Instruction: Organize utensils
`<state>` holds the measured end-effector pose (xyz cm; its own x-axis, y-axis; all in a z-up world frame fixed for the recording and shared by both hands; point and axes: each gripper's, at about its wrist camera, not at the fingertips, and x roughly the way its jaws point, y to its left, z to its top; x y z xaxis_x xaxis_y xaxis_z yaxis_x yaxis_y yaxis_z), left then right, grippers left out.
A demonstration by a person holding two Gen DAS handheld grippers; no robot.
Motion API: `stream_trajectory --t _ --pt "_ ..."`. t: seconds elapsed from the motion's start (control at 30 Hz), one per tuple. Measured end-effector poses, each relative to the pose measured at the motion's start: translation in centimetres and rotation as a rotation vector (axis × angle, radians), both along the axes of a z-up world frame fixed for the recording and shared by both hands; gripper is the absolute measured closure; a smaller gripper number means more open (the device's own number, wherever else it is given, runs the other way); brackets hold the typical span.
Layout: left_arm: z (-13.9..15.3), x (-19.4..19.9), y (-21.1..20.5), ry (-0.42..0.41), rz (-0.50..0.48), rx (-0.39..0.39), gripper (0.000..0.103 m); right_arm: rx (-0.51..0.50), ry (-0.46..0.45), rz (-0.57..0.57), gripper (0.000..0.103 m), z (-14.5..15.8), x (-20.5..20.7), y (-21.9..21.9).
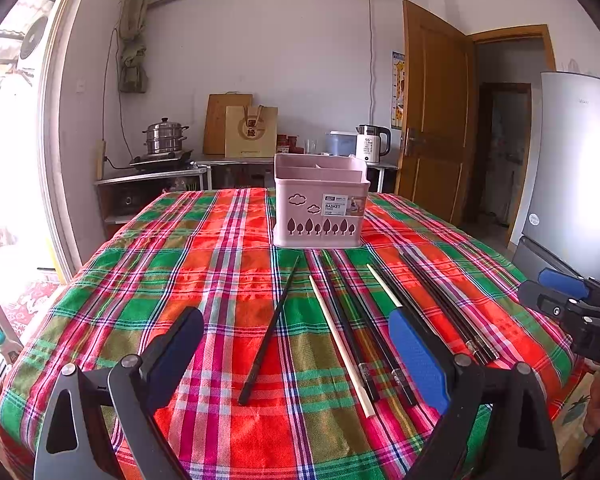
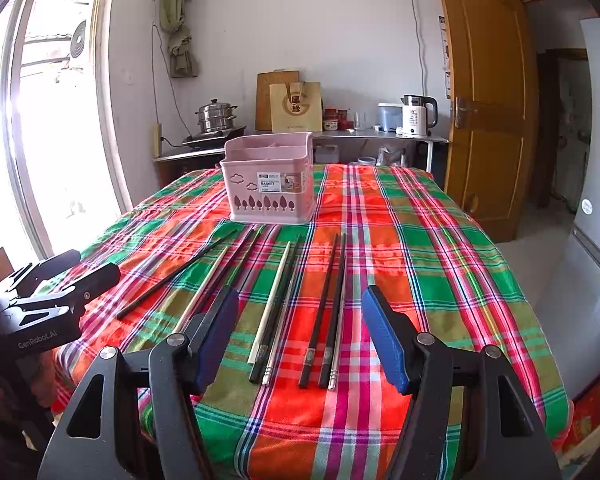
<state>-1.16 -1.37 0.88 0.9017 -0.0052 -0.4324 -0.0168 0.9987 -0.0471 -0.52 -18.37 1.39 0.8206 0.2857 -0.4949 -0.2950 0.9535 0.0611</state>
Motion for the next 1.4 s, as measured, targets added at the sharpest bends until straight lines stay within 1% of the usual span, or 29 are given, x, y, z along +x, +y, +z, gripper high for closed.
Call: stream_trajectory --t 0.7,1.4 --pt "-0.12 0.14 0.6 -0.002 -0.007 -0.016 0.009 -0.003 -0.001 0.002 0.038 0.03 -0.31 -0.02" --pt "-0.04 -0.01 0.41 -0.004 -0.013 -0.015 0.009 -0.003 0.001 0.0 0.038 -0.06 -0.1 0.01"
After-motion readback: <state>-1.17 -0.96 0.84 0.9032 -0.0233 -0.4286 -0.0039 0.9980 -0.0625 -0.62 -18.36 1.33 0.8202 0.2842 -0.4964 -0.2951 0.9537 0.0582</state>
